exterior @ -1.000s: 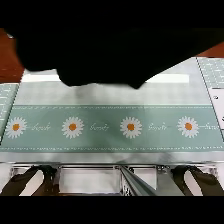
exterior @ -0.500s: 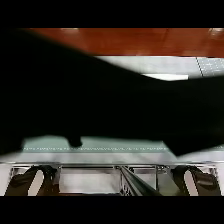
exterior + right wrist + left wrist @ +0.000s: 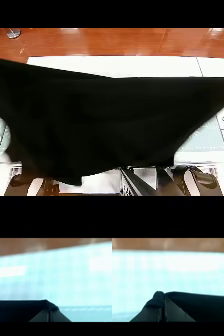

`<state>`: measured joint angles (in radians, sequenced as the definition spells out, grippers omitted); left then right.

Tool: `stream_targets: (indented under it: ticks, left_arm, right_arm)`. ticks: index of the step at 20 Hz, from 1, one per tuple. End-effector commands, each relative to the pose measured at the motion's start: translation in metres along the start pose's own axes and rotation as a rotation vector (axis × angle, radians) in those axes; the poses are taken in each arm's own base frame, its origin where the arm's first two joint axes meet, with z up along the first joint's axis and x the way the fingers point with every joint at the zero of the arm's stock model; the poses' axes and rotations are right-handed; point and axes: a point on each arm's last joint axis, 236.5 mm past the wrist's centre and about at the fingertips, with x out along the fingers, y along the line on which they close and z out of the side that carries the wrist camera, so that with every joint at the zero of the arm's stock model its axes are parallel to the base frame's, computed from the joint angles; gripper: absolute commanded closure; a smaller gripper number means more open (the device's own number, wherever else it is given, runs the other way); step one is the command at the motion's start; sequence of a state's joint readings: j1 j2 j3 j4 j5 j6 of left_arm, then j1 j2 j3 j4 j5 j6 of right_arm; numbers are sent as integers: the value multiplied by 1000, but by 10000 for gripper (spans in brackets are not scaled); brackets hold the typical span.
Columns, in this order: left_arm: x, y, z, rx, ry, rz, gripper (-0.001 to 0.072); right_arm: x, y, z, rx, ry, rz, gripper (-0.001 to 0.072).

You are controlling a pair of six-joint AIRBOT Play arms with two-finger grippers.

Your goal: Fold the shirts.

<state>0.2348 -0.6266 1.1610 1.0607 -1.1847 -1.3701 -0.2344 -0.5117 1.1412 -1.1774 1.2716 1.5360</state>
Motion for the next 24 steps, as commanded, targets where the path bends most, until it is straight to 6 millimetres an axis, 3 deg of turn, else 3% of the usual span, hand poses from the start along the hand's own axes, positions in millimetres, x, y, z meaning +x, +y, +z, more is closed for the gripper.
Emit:
stream_targets:
  ticks: [1, 6, 9, 11, 14, 16, 20, 24]
  left_arm:
    - [97, 48, -55, -160, 108, 28, 684]
    - [211, 76, -71, -224, 182, 55, 684]
    - [257, 83, -78, -261, 241, 52, 684]
    - [274, 82, -75, -283, 251, 36, 684]
    - [277, 77, -87, -294, 308, 15, 683]
    - [264, 64, -116, -264, 447, -29, 683]
    - [227, 71, -183, -157, 750, -8, 683]
    - [221, 69, -227, -192, 849, -11, 682]
  right_arm:
    - [106, -25, -29, 126, 146, 65, 694]
    - [223, -66, -30, 316, 209, 66, 694]
    - [272, -76, -33, 394, 275, 88, 694]
    - [293, -80, -35, 424, 303, 98, 694]
    - [305, -83, -54, 433, 381, 101, 694]
    - [298, -83, -76, 400, 475, 97, 694]
    - [270, -94, -126, 295, 698, 43, 694]
    - [269, -100, -156, 322, 752, 14, 693]
